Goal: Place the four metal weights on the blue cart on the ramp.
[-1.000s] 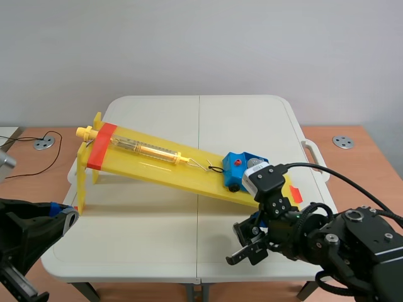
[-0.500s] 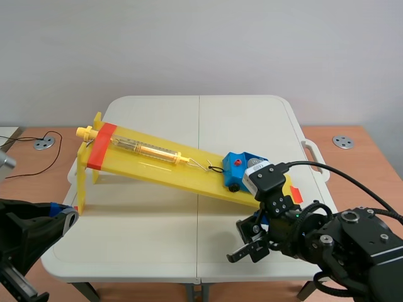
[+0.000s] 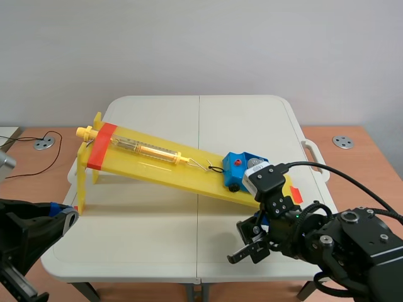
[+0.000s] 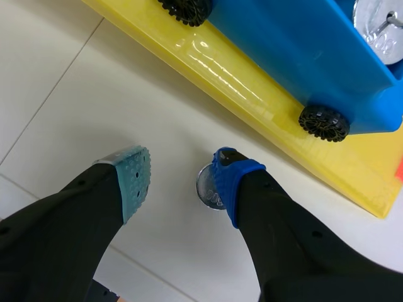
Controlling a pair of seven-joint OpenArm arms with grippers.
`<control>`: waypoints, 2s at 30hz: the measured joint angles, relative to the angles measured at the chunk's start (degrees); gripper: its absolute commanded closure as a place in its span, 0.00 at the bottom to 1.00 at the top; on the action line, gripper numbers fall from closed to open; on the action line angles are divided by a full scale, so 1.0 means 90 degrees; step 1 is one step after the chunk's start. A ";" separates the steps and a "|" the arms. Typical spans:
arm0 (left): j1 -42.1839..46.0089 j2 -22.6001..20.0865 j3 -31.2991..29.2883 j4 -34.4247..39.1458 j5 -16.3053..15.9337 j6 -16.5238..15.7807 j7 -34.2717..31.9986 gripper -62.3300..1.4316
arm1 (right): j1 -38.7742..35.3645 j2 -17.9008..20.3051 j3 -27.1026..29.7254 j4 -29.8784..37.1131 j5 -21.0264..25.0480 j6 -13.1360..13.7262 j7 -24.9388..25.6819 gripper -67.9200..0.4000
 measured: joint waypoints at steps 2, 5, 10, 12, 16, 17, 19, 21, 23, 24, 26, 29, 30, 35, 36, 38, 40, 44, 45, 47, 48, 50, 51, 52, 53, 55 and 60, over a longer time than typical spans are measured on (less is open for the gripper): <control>0.0002 0.0000 0.0000 0.0000 0.0000 0.0000 0.0000 0.93 | 0.0000 0.0000 0.0000 0.0000 -0.0049 -0.0097 0.0000 0.64; 0.0002 0.0019 0.0000 0.0000 0.0000 0.0000 0.0000 0.93 | 0.0000 0.0000 0.0002 0.0002 -0.0114 -0.0189 -0.0002 0.64; 0.0002 0.0209 0.0000 0.0000 0.0000 0.0000 0.0002 0.93 | -0.0007 0.0000 0.0007 0.0051 -0.0117 -0.0189 -0.0102 0.64; 0.0002 0.0231 0.0000 0.0000 0.0000 0.0000 0.0000 0.93 | -0.0022 0.0000 0.0007 0.0061 -0.0114 -0.0189 -0.0117 0.64; 0.0000 0.0233 0.0000 0.0000 0.0000 0.0000 0.0000 0.93 | -0.0080 0.0000 0.0007 0.0061 -0.0114 -0.0189 -0.0117 0.64; 0.0000 0.0233 0.0000 0.0000 0.0000 0.0000 0.0000 0.93 | -0.0090 0.0000 0.0007 0.0061 -0.0117 -0.0189 -0.0117 0.64; 0.0000 0.0233 0.0000 0.0000 0.0000 0.0000 0.0000 0.93 | -0.0090 0.0000 0.0007 0.0061 -0.0117 -0.0189 -0.0117 0.64; 0.0000 0.0233 0.0000 0.0000 0.0000 0.0000 0.0000 0.93 | -0.0090 0.0000 0.0007 0.0061 -0.0117 -0.0189 -0.0109 0.64; 0.0000 0.0233 0.0000 0.0000 0.0000 0.0000 0.0000 0.93 | -0.0090 0.0000 0.0007 0.0058 -0.0117 -0.0189 -0.0075 0.64; 0.0000 0.0233 0.0000 0.0000 0.0000 0.0000 0.0000 0.93 | -0.0090 0.0000 0.0007 0.0046 -0.0117 -0.0189 -0.0036 0.64; 0.0002 0.0233 0.0000 0.0000 0.0000 0.0000 0.0000 0.93 | -0.0087 0.0000 0.0007 -0.0005 -0.0114 -0.0189 0.0051 0.64; 0.0002 0.0233 0.0000 0.0000 0.0000 0.0000 0.0000 0.93 | -0.0087 0.0000 0.0007 -0.0182 -0.0114 -0.0189 0.0255 0.69; 0.0002 0.0233 0.0000 0.0000 0.0000 0.0000 0.0000 0.93 | -0.0087 0.0000 0.0007 -0.0236 -0.0114 -0.0189 0.0342 0.70; 0.0000 0.0233 0.0000 0.0000 0.0000 0.0000 0.0000 0.93 | -0.0085 0.0000 0.0007 -0.0282 -0.0114 -0.0192 0.0481 0.81; 0.0000 0.0233 0.0000 0.0000 0.0000 0.0000 0.0000 0.93 | -0.0085 0.0000 0.0007 -0.0282 -0.0114 -0.0192 0.0481 0.84; 0.0000 0.0233 0.0000 0.0000 0.0000 0.0000 0.0000 0.93 | -0.0085 0.0000 0.0007 -0.0282 -0.0114 -0.0192 0.0481 0.94; 0.0000 0.0233 0.0000 0.0000 0.0000 0.0000 0.0000 0.93 | -0.0085 0.0000 0.0007 -0.0282 -0.0114 -0.0192 0.0466 0.98; 0.0002 0.0233 0.0000 0.0000 0.0000 0.0000 0.0000 0.93 | -0.0070 0.0002 0.0007 -0.0279 -0.0109 -0.0189 0.0427 0.98; 0.0002 0.0233 0.0000 0.0000 0.0000 0.0000 0.0000 0.93 | -0.0073 0.0015 0.0007 -0.0274 -0.0083 -0.0187 0.0430 0.98; 0.0000 0.0233 0.0000 0.0000 0.0000 0.0000 0.0000 0.93 | -0.0090 0.0066 0.0007 -0.0202 0.0051 -0.0185 0.0350 0.98; 0.0002 0.0233 0.0000 0.0000 0.0000 0.0000 0.0000 0.93 | -0.0119 0.0109 0.0010 -0.0119 0.0129 -0.0175 0.0282 0.98; 0.0000 0.0231 0.0000 0.0000 0.0000 0.0000 0.0000 0.93 | -0.0282 0.0202 0.0095 0.0192 0.0287 -0.0160 0.0151 0.98; 0.0000 0.0231 0.0000 0.0000 0.0000 0.0000 0.0000 0.93 | -0.0398 0.0265 0.0168 0.0420 0.0374 -0.0155 0.0083 0.98; 0.0000 0.0231 0.0000 0.0000 0.0000 0.0000 0.0000 0.93 | -0.0534 0.0330 0.0260 0.0682 0.0476 -0.0155 0.0007 0.98; 0.0000 0.0231 0.0000 0.0000 0.0000 0.0000 0.0000 0.93 | -0.0675 0.0396 0.0367 0.0964 0.0576 -0.0136 -0.0073 0.98; 0.0000 0.0231 0.0000 0.0000 0.0000 0.0000 0.0000 0.93 | -0.0957 0.0525 0.0629 0.1540 0.0806 -0.0063 -0.0243 0.98; 0.0000 0.0231 0.0000 0.0000 0.0000 0.0000 0.0000 0.93 | -0.1494 0.0690 0.1394 0.2759 0.1392 0.0238 -0.0646 0.98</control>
